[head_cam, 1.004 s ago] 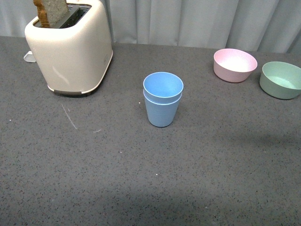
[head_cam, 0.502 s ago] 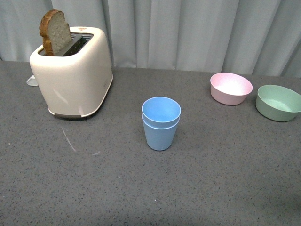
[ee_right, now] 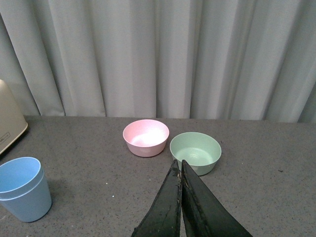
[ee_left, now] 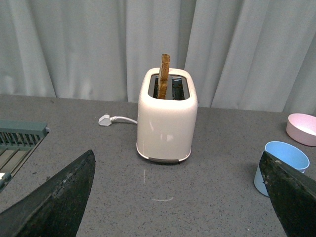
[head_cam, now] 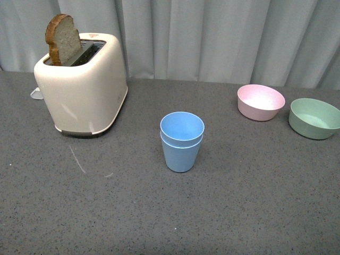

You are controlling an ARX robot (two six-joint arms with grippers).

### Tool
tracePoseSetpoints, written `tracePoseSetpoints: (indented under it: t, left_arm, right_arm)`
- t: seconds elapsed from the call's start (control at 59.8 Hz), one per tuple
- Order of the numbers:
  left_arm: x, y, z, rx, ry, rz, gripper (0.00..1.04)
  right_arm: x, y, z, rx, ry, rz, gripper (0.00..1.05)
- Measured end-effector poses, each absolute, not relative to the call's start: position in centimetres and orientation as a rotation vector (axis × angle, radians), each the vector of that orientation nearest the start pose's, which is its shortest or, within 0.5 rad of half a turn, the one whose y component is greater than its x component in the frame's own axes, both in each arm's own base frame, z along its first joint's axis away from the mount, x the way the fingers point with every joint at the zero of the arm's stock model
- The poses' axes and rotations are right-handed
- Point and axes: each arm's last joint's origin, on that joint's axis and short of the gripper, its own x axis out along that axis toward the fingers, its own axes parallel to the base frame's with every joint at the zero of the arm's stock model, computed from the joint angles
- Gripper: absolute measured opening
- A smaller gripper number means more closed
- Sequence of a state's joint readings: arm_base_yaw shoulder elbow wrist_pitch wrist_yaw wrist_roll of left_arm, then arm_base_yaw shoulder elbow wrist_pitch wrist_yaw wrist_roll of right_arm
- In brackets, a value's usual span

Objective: Stack blue cups with both arms

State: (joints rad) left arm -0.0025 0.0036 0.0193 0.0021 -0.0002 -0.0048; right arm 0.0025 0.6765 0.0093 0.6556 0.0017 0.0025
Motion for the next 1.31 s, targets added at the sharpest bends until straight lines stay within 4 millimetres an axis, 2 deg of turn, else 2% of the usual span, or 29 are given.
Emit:
tracePoseSetpoints:
  t: [1.305]
  left_arm:
    - [9.7, 0.0, 17.0, -0.005, -0.018, -0.002, 0.98]
  right_arm:
    - [9.8, 0.0, 16.5, 0.002, -0.001, 0.004, 0.01]
